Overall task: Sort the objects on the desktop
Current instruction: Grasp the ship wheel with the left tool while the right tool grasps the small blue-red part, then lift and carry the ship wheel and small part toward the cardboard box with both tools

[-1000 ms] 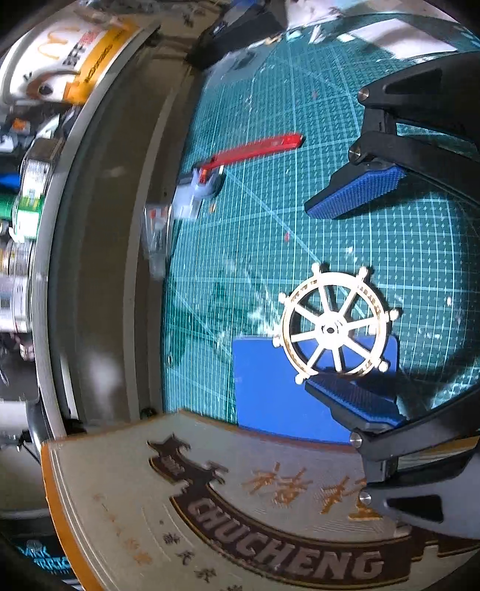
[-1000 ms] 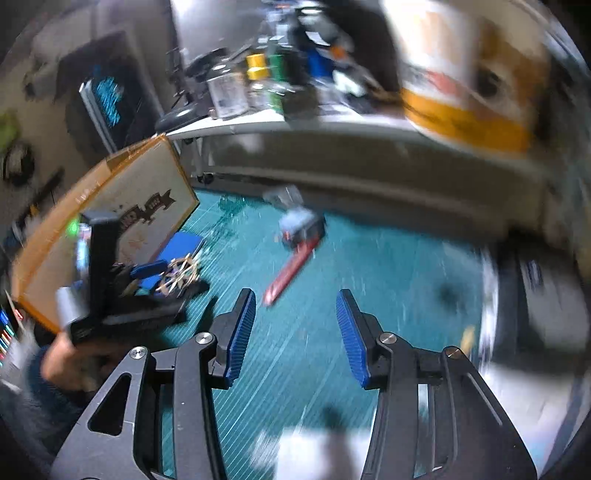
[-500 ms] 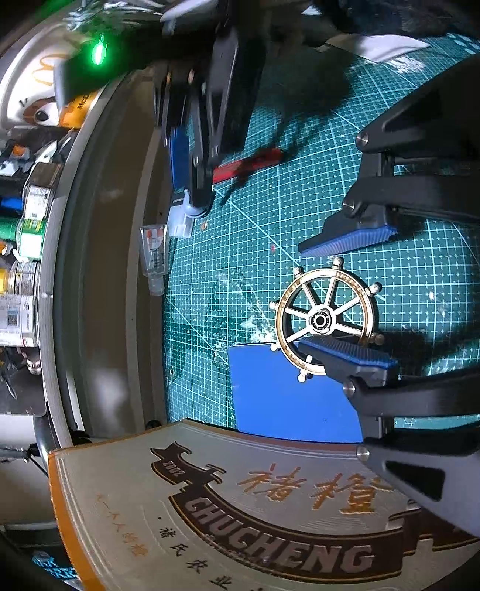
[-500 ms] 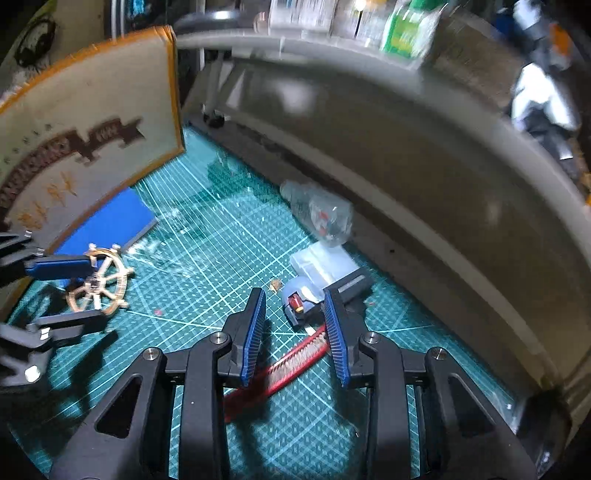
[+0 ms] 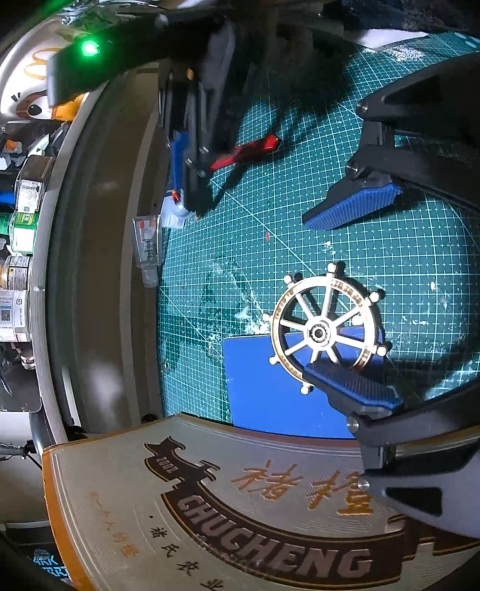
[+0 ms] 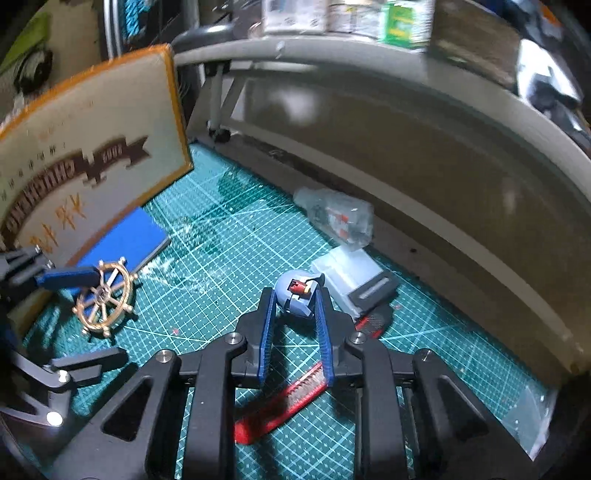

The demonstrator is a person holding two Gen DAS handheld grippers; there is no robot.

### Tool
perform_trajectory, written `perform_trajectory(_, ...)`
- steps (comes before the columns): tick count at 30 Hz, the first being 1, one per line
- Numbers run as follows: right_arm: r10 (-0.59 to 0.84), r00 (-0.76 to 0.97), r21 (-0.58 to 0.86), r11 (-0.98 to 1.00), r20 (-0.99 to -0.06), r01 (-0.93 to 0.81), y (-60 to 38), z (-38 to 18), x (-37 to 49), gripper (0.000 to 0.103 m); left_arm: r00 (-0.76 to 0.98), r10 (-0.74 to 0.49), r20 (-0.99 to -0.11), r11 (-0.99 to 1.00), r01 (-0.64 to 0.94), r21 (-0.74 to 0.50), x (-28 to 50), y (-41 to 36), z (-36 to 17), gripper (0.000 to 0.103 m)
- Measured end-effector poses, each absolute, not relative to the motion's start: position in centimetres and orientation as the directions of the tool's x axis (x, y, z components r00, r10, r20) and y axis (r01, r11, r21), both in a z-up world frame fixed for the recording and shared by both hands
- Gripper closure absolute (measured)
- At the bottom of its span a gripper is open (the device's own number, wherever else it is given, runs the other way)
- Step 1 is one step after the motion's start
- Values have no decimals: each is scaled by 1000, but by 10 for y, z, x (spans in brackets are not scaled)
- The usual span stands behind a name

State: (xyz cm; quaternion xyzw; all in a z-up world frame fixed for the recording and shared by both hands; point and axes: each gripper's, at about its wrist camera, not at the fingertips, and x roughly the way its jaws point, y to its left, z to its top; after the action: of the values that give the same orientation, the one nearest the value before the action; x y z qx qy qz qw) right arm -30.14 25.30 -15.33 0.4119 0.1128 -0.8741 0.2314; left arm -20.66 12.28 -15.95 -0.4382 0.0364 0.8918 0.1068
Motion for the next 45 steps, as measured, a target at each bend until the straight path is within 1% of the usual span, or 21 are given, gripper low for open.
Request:
perform_trajectory(5,-380,-565,82,-873,-732,481,276,-144,-295,83,-600,135,-789,-976,-220,0,-208,125,-161,29)
perform_trajectory(7,-384,-569,84,-873,-727,481,280,-144,-292,83,-603,117,-789,-976,-216,20,-208,127,-162,37)
perform_trajectory(8,-381,-572,79,-873,-727,481,278,-143,-292,83,-605,116,-788,-975,-219,24,-208,127,-161,49)
perform_trajectory(10,-386,-567,83,-870,-728,485,277,-140,-291,83,-600,139,-788,-972,-235,8,-208,127,-158,50)
perform_trajectory(12,-391,-575,84,-869,-719,487,277,-136,-291,83,-591,186,-785,-965,-260,-33,-205,127,-154,57)
perform_trajectory(16,-407,-588,89,-865,-699,493,281,-124,-282,83,-556,273,-785,-943,-316,-104,-195,135,-147,61)
perform_trajectory(17,-413,-590,93,-864,-694,495,281,-121,-280,83,-546,288,-786,-937,-330,-114,-192,137,-146,72)
perform_trajectory(18,-422,-590,102,-862,-689,497,283,-119,-279,83,-537,304,-787,-931,-344,-125,-190,140,-146,78)
perform_trajectory(20,-430,-596,111,-862,-678,495,284,-116,-277,83,-530,318,-786,-925,-357,-134,-186,143,-145,78)
perform_trajectory(23,-439,-598,125,-861,-670,492,285,-115,-276,83,-558,260,-788,-939,-337,-71,-183,144,-145,77)
perform_trajectory(24,-441,-595,127,-860,-672,493,285,-116,-276,83,-571,231,-787,-945,-323,-43,-183,143,-145,72)
perform_trajectory(25,-437,-596,122,-861,-673,494,283,-117,-276,83,-584,202,-786,-951,-309,-14,-183,142,-145,64)
perform_trajectory(26,-433,-598,114,-862,-675,495,281,-117,-276,83,-596,172,-784,-956,-294,14,-183,141,-145,37)
perform_trajectory(27,-434,-596,113,-860,-676,497,279,-117,-275,83,-608,143,-781,-959,-279,42,-184,140,-145,24)
perform_trajectory(29,-435,-593,111,-857,-677,503,276,-117,-274,83,-619,99,-779,-964,-255,80,-185,138,-147,24)
perform_trajectory(32,-441,-588,110,-852,-678,512,272,-117,-273,83,-581,122,-805,-965,-260,42,-193,138,-157,22)
perform_trajectory(34,-443,-590,110,-851,-675,513,272,-116,-272,83,-575,113,-810,-964,-262,52,-197,142,-165,22)
perform_trajectory(40,-442,-593,120,-856,-673,502,277,-116,-274,83,-581,141,-802,-959,-280,34,-200,147,-169,22)
perform_trajectory(41,-440,-593,121,-858,-674,500,277,-116,-274,83,-579,150,-801,-958,-286,28,-199,147,-169,30)
perform_trajectory(42,-439,-592,120,-858,-676,499,277,-116,-274,83,-577,163,-800,-957,-291,14,-198,147,-168,40)
perform_trajectory(45,-439,-590,120,-858,-677,500,277,-117,-273,83,-572,199,-796,-954,-300,-22,-196,147,-167,40)
